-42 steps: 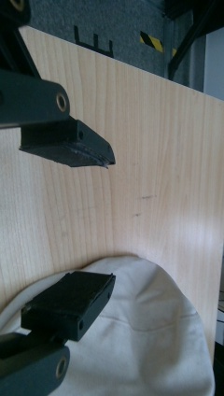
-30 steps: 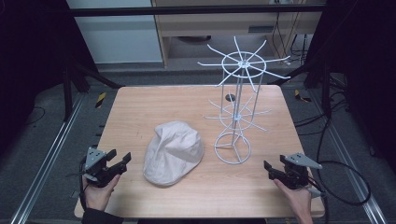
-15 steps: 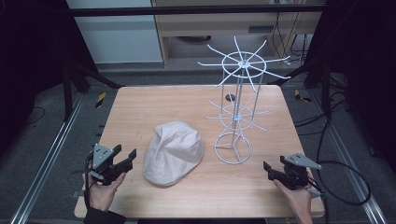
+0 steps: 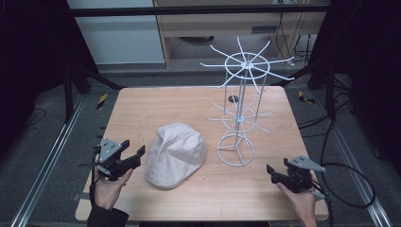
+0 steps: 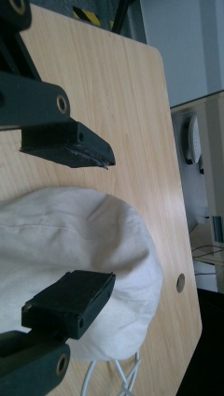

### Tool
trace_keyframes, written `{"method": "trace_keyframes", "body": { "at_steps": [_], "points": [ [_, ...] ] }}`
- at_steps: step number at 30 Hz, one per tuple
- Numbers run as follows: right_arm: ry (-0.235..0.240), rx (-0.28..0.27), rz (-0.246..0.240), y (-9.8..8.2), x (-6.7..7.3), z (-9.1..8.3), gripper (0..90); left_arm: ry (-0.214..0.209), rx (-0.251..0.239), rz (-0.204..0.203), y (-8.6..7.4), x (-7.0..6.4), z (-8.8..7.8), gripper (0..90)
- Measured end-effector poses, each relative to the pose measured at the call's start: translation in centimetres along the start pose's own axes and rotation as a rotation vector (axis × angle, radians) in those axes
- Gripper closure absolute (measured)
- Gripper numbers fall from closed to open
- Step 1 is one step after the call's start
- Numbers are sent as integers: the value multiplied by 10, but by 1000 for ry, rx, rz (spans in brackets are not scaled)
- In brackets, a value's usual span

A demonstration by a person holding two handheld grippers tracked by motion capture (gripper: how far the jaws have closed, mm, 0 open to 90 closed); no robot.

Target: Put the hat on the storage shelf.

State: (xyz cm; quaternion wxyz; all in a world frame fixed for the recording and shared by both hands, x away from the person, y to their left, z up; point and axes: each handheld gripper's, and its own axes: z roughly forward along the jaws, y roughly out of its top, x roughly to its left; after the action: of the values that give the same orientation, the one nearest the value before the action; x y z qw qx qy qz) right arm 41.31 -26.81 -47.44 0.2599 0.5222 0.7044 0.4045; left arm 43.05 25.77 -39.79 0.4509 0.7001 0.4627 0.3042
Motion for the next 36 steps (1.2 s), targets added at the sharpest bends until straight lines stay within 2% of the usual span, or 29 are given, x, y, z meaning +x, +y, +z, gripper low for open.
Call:
{"method": "trace_keyframes", "body": {
  "at_steps": [3, 16, 29, 36],
  "points": [
    [2, -2, 0, 0, 0, 0, 270, -21, 10, 4, 4, -5, 3, 345],
    [6, 1, -8, 0, 0, 0, 275, -47, 40, 23, 19, -23, 16, 284],
    [10, 4, -9, -1, 1, 1, 276, -62, 90, 25, 21, -32, 32, 287],
    [19, 8, -10, -1, 1, 1, 279, -64, 122, 49, 20, -40, 43, 304]
  ]
}}
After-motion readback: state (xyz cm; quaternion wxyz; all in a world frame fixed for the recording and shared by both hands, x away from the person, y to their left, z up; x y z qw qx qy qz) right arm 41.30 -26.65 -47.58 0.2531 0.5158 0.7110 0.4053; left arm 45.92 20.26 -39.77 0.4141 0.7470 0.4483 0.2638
